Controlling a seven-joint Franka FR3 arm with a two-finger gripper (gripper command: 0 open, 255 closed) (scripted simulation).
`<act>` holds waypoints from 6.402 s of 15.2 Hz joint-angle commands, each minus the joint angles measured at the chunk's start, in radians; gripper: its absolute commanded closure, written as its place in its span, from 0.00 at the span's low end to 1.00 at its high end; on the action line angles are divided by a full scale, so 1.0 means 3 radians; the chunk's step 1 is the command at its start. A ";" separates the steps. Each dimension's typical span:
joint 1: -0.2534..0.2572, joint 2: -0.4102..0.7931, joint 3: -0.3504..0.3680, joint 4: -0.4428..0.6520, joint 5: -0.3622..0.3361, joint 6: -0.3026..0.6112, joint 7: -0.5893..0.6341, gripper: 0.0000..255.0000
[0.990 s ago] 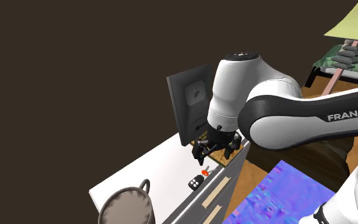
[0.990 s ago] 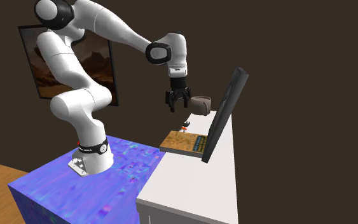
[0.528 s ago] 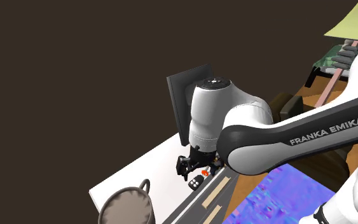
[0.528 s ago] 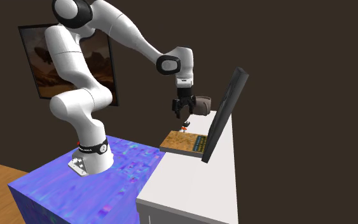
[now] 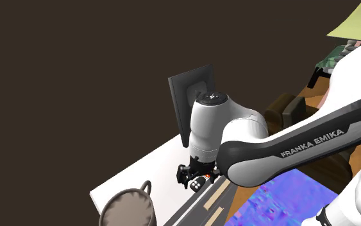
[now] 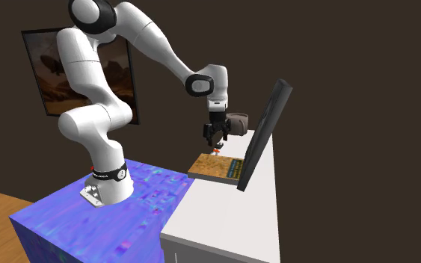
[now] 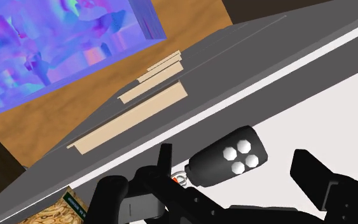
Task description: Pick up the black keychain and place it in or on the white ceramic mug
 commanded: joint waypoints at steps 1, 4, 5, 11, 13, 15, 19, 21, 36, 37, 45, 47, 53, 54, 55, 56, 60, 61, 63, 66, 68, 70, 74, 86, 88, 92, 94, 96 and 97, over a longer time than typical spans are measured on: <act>-0.0002 0.0008 0.0002 -0.0004 -0.0005 0.0011 0.0003 0.00; -0.0002 0.0008 0.0002 -0.0004 -0.0005 0.0011 0.0003 0.00; -0.0002 0.0007 0.0002 -0.0003 -0.0005 0.0010 0.0003 0.00; -0.0002 0.0007 0.0002 -0.0003 -0.0005 0.0010 0.0003 1.00; -0.0002 0.0007 0.0002 -0.0003 -0.0005 0.0010 0.0003 1.00; -0.0002 0.0007 0.0002 -0.0003 -0.0005 0.0010 0.0003 1.00; 0.0032 -0.0147 -0.0053 0.0074 0.0090 -0.0199 -0.0075 1.00; 0.0046 -0.0216 -0.0082 0.0116 0.0126 -0.0303 -0.0106 1.00; 0.0102 -0.0590 -0.0278 0.0524 0.0243 -0.1052 -0.0234 1.00; 0.0103 -0.0606 -0.0290 0.0556 0.0245 -0.1100 -0.0238 1.00; 0.0102 -0.0704 -0.0374 0.0838 0.0241 -0.1474 -0.0258 1.00; 0.0100 -0.0719 -0.0392 0.0915 0.0237 -0.1566 -0.0260 1.00; 0.0061 -0.0180 0.0018 0.1467 -0.0008 -0.1594 0.0268 1.00; 0.0057 -0.0052 0.0104 0.1584 -0.0086 -0.1600 0.0388 1.00; 0.0057 0.0084 0.0189 0.1705 -0.0175 -0.1609 0.0512 1.00; 0.0065 0.0230 0.0272 0.1831 -0.0278 -0.1623 0.0643 1.00; 0.0225 0.0899 0.0526 0.2394 -0.0805 -0.1747 0.1202 1.00; 0.0309 0.1079 0.0558 0.2553 -0.0952 -0.1799 0.1338 1.00; 0.0535 0.1434 0.0569 0.2895 -0.1233 -0.1928 0.1582 1.00; 0.0965 0.1937 0.0495 0.3480 -0.1596 -0.2169 0.1854 1.00; 0.1179 0.2145 0.0435 0.3769 -0.1728 -0.2289 0.1934 1.00; 0.1157 0.2138 0.0428 0.3668 -0.1724 -0.2195 0.1941 1.00; 0.1131 0.2133 0.0401 0.3481 -0.1723 -0.2015 0.1956 1.00; 0.1456 0.2295 -0.0184 0.3598 -0.1464 -0.1773 0.4454 0.00; 0.1450 0.2310 -0.0191 0.3528 -0.1476 -0.1692 0.4464 0.00; 0.1446 0.2333 -0.0202 0.3443 -0.1494 -0.1590 0.4478 0.00; 0.1446 0.2333 -0.0202 0.3443 -0.1494 -0.1590 0.4478 0.00; 0.1446 0.2333 -0.0202 0.3443 -0.1494 -0.1590 0.4478 0.00; 0.1446 0.2333 -0.0202 0.3443 -0.1494 -0.1590 0.4478 0.00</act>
